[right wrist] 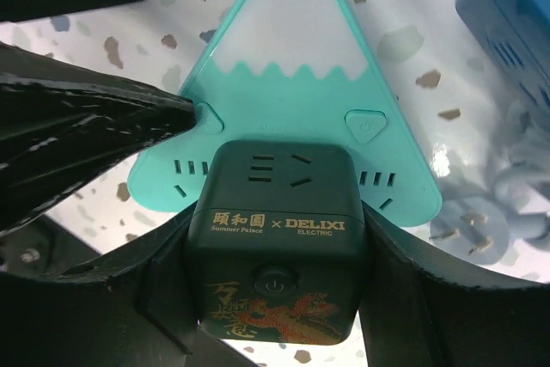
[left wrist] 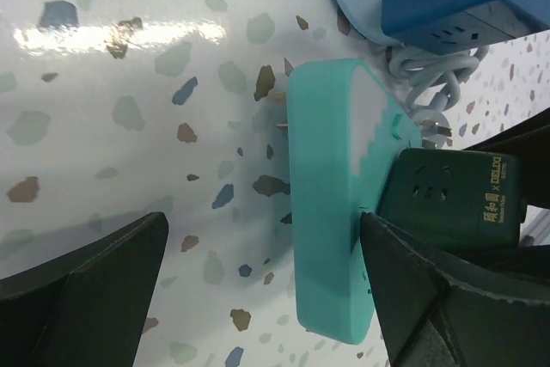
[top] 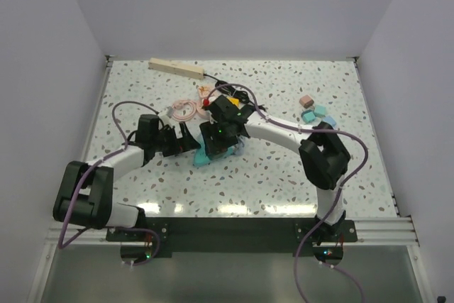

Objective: Pull the plug off the socket

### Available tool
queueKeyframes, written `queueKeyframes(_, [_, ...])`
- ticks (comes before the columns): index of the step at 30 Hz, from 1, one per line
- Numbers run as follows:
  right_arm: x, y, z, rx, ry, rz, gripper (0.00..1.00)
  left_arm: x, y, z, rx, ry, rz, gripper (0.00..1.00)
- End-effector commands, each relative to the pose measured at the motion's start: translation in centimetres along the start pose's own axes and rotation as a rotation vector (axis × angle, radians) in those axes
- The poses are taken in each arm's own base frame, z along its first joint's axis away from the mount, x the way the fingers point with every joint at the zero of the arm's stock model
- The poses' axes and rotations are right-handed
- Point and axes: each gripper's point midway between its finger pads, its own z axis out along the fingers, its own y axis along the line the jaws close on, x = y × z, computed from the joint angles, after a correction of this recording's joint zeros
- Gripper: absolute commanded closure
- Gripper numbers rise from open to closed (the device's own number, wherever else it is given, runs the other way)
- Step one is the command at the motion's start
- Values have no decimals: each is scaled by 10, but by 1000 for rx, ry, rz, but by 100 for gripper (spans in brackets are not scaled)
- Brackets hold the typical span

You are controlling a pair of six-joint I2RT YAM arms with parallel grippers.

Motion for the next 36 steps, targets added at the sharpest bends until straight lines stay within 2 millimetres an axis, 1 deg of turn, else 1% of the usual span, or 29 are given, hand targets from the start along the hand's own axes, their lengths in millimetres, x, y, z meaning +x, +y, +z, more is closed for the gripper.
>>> queueKeyframes(1, [-27,32,-30,-190,-132,66,100,-5,-24,7,134,-50,34,1])
queueKeyframes(3, [-29,38,-35,-232,-155,64,100,2,-36,13,165,-23,27,1])
queueKeyframes(4, [-25,37,-33,-232,-151,75,100,1,-41,15,183,-33,28,1])
queueKeyframes(6, [-29,39,-39,-245,-183,76,100,7,-48,19,214,-7,-35,1])
queueKeyframes(8, [-29,39,-40,-245,-184,74,100,7,-58,21,257,-18,-73,1])
queueKeyframes(10, [-30,39,-41,-245,-193,69,100,11,-67,24,275,-2,-75,1])
queueKeyframes(11, [-30,40,-42,-249,-198,67,100,13,-69,26,268,8,-81,2])
queueKeyframes(12, [-32,42,-45,-259,-208,63,100,19,-69,30,260,31,-89,2])
queueKeyframes(14, [-33,43,-48,-269,-215,60,100,21,-72,33,265,42,-109,6])
queueKeyframes(15, [-35,43,-50,-269,-228,61,100,26,-73,35,268,60,-116,10])
queueKeyframes(16, [-36,41,-50,-257,-237,66,100,27,-75,36,276,64,-121,17])
queueKeyframes(17, [-37,39,-51,-251,-244,69,100,32,-78,37,285,81,-123,23])
queueKeyframes(18, [-36,39,-51,-246,-246,70,100,32,-80,37,292,80,-119,28])
queueKeyframes(19, [-38,37,-53,-237,-258,72,100,33,-82,37,299,84,-123,42])
queueKeyframes(21, [-39,37,-54,-232,-267,76,100,35,-86,36,314,86,-118,59])
queueKeyframes(22, [-41,36,-55,-228,-275,78,100,35,-86,36,315,88,-121,74])
queueKeyframes(24, [-44,36,-58,-228,-285,80,100,35,-85,35,311,86,-122,87])
queueKeyframes(25, [-44,36,-60,-227,-287,84,100,35,-84,35,305,85,-118,97])
queueKeyframes(26, [-45,36,-63,-235,-287,85,100,34,-82,37,291,80,-118,100])
queueKeyframes(28, [-45,35,-69,-230,-278,91,100,36,-75,38,256,84,-112,100])
queueKeyframes(29, [-45,33,-76,-231,-279,93,100,35,-71,40,231,74,-111,100])
queueKeyframes(31, [-40,25,-83,-222,-254,100,100,36,-67,41,217,69,-103,100])
queueKeyframes(32, [-41,16,-92,-212,-259,115,100,37,-63,44,200,72,-106,100])
queueKeyframes(33, [-31,7,-95,-202,-226,121,100,39,-61,45,196,74,-105,100])
queueKeyframes(34, [-27,4,-100,-213,-220,125,100,40,-59,46,192,78,-100,100])
queueKeyframes(35, [-23,-10,-107,-210,-222,149,100,42,-55,49,182,84,-104,100])
queueKeyframes(36, [-19,-11,-113,-246,-215,153,100,45,-53,50,178,89,-103,100])
